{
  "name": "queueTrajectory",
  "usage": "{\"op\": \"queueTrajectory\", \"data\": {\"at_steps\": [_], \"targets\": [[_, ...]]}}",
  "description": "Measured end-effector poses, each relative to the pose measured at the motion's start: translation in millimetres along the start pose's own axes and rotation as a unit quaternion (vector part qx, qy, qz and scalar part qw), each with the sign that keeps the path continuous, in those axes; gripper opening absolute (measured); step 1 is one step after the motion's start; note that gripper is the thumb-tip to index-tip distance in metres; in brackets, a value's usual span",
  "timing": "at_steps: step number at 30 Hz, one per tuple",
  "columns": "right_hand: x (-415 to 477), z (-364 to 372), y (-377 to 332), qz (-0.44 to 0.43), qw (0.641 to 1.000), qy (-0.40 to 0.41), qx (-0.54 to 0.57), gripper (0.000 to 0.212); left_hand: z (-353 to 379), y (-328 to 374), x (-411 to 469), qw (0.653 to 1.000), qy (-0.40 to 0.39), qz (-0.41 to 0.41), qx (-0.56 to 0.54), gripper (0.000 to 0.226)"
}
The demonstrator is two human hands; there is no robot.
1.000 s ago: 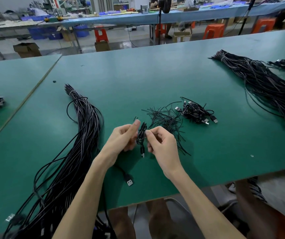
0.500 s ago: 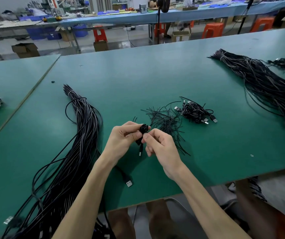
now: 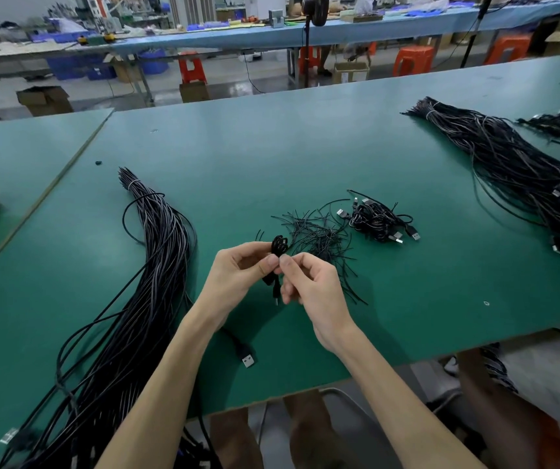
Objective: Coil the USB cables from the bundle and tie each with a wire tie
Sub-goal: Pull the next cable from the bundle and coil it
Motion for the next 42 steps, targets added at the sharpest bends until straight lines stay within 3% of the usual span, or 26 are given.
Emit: {"op": "queueTrajectory", "data": {"at_steps": [6,9,12,17,21,26,42], "targets": [[1,0,2,0.003,1.0,0.008,-0.023,0.025,-8,-4,2,0.997,0.046,-0.043,-0.037,0.031],[1,2,4,-0.002,0.999,0.004,-0.053,0.037,-12,-4,3,0.993,0.07,-0.053,-0.083,0.037],[-1,9,3,-0.014,0.994,-0.028,-0.1,0.043,-13,-4,3,0.992,0.08,-0.049,-0.081,0.025],[-1,8,4,-0.018,0.993,-0.018,-0.112,0.027,-14,1,2,0.993,0.12,-0.006,-0.017,0.011],[0,2,5,-0.016,0.994,0.007,-0.11,0.019,-11,6,2,0.988,0.131,0.043,0.074,0.018],[1,-6,6,-0.017,0.993,0.043,-0.111,0.018,-7,9,0,0.994,0.087,0.046,0.056,0.012],[-1,0,3,-0.016,0.994,0.023,-0.105,0.016,-13,9,-2,0.99,0.132,0.04,0.028,0.007]]}}
Point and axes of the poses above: each hand's wrist, its own x-axis towards the middle knuckle, its own z-axis out of the palm, y = z × x, the point moved 8 cm from there along x, towards the middle knuckle, and after that the axes turned 10 degrees about y, right-handed, at the moved point
